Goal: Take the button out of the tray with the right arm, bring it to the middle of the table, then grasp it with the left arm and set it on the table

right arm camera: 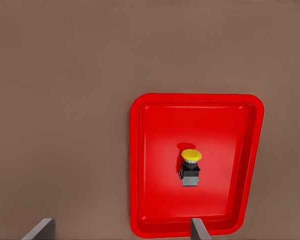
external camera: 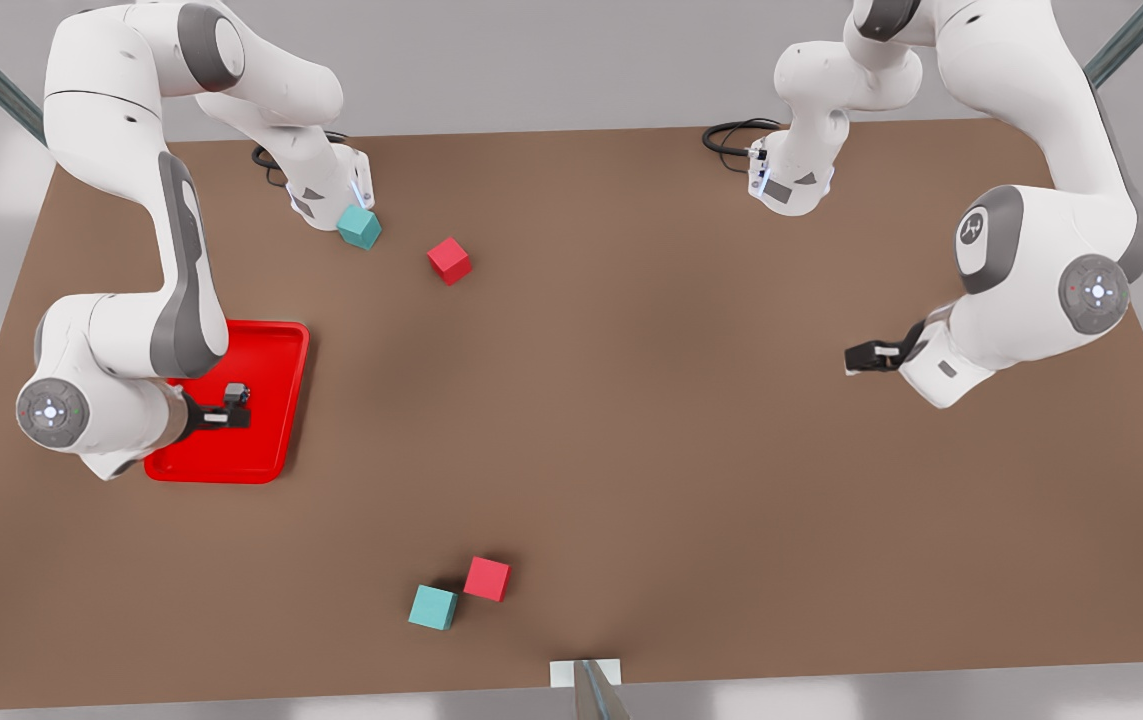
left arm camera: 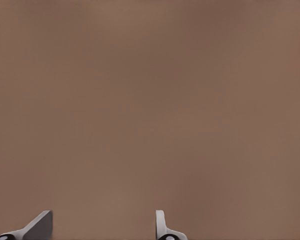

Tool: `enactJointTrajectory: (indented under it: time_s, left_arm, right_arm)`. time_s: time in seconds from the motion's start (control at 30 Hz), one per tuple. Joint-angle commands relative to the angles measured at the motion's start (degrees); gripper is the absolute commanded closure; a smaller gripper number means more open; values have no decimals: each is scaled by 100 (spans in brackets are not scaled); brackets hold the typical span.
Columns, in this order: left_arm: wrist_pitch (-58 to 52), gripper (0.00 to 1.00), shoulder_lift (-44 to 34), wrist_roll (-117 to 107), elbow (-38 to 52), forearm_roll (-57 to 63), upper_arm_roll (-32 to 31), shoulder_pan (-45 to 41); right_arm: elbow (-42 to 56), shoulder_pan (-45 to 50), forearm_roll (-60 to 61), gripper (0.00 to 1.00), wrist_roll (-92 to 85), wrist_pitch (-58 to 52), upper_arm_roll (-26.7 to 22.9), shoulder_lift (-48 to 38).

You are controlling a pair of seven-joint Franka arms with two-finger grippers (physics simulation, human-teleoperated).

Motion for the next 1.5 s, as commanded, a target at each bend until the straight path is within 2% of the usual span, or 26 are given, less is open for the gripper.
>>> enactJointTrajectory:
  time_s: [0.0, 0.2, 0.27, 0.3, 0.33, 0.4, 0.43, 0.47, 0.53, 0.57, 0.6, 0.63, 0.73, 0.83, 0.9, 0.97, 1.13, 1.27, 1.47]
  left_arm:
    - [404, 0, -1, -201, 8, 12, 1, 0]
    - [422, 0, 8, -210, 175, 12, -61, -79]
    - [422, 0, 16, -210, 202, 21, -52, -62]
    - [413, 0, 16, -201, 202, 12, -52, -36]
    - [413, 0, 25, -218, 202, 12, -52, -53]
    - [448, 0, 43, -280, 202, 21, -52, -71]
    - [440, 0, 43, -341, 202, 21, -52, -80]
    - [457, 0, 43, -359, 202, 21, -52, -71]
    - [484, 0, 51, -552, 202, 12, -52, -71]
    - [484, 0, 60, -579, 202, 3, -52, -79]
    - [484, 0, 60, -579, 202, 21, -52, -106]
    - [484, 0, 60, -675, 202, -14, -61, -106]
    - [484, 0, 60, -746, 193, 38, -52, -124]
    - [405, 0, 165, -825, 175, 82, -43, -124]
    - [378, 0, 183, -807, 158, 135, -52, -123]
    - [264, 0, 218, -913, 175, 47, -52, -88]
    - [79, 0, 456, -922, 158, 126, 18, 105]
    - [53, 0, 447, -1062, 193, 126, -8, 35]
    - [35, 0, 553, -1282, 439, 117, 18, -9]
  right_arm:
    - [27, -71, 73, 0, 334, 616, 0, -39]
    - [-52, -291, 319, 0, 255, 819, -9, -47]
    - [-834, -458, 319, 0, 255, 1829, 0, 49]
    - [-948, -502, 328, 0, 255, 1830, 0, 58]
    - [-1203, -581, 328, 0, 256, 1654, 219, -91]
    - [-1361, -651, 328, 0, -167, 1566, 228, -267]
    - [-2055, -651, 319, 0, -184, 1916, 237, -671]
    - [-2320, -572, 319, 0, -184, 2094, 272, -751]
    - [-2346, -1187, -111, 0, -210, 2173, 729, -505]
    - [-2346, -1880, -356, 0, -236, 2278, 1229, -346]
    - [-2276, -2891, -849, 0, -263, 2313, 2107, 22]
    - [-2267, -3630, -1113, 0, -447, 2322, 2645, 286]
    - [-2074, -4053, -1148, 0, -1625, 2322, 2707, 427]
    - [-2179, -4298, -1192, 0, -1889, 2462, 2742, 453]
    - [-2784, -4807, -1447, 0, -1828, 3111, 3329, 401]
    - [-3066, -4896, -1465, 0, -1503, 3271, 3638, 357]
    - [-3638, -4932, -1474, 0, -1212, 3649, 3717, -12]
    - [-3972, -5415, -1887, 0, -1256, 4018, 3797, 93]
    - [-4095, -5424, -1895, 0, -1212, 4423, 3797, 234]
